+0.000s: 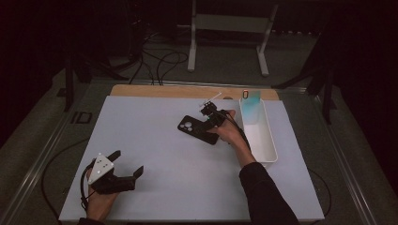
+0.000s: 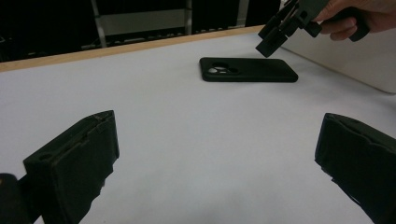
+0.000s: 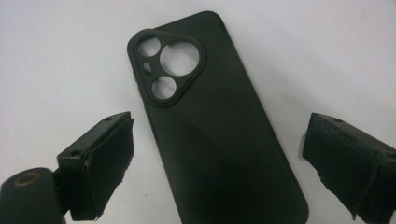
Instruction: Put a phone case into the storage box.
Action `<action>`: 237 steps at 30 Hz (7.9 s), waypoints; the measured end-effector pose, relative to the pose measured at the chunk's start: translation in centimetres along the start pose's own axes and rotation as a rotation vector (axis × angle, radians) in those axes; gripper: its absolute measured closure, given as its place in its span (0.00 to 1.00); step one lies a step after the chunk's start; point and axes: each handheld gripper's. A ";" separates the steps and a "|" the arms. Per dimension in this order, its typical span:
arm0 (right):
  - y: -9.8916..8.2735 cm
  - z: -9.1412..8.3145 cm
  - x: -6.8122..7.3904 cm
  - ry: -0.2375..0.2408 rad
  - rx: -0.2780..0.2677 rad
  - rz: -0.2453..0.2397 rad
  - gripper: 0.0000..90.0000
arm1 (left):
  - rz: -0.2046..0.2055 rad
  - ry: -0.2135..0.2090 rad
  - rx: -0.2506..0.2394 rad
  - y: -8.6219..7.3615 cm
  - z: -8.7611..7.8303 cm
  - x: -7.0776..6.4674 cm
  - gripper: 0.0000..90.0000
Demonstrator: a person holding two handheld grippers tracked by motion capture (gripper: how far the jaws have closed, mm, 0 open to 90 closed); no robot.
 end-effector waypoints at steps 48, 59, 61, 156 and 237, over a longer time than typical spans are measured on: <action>-0.7 3.0 0.3 -0.035 0.140 -0.038 0.09 | 0.002 -0.002 0.000 0.0 0.0 -0.1 0.00; -1.1 3.4 0.9 -0.030 0.182 -0.070 0.10 | 0.004 -0.002 0.001 0.0 0.0 -0.1 0.01; -1.1 3.3 0.9 -0.032 0.185 -0.066 0.11 | 0.004 -0.002 0.001 0.0 0.0 -0.1 0.01; -5.8 -8.6 10.2 0.220 -0.553 -0.068 0.16 | -0.063 -0.174 0.024 11.3 7.2 -4.2 0.18; -5.4 -11.3 10.0 0.141 -0.579 -0.034 0.10 | -0.025 -0.197 0.013 11.5 7.4 -5.1 0.95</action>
Point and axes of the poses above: each handheld gripper's, and its own axes: z roughly forward along the jaws, y roughly out of its top, x roughly to its left, and after that the axes turned 3 degrees about -y, right-handed
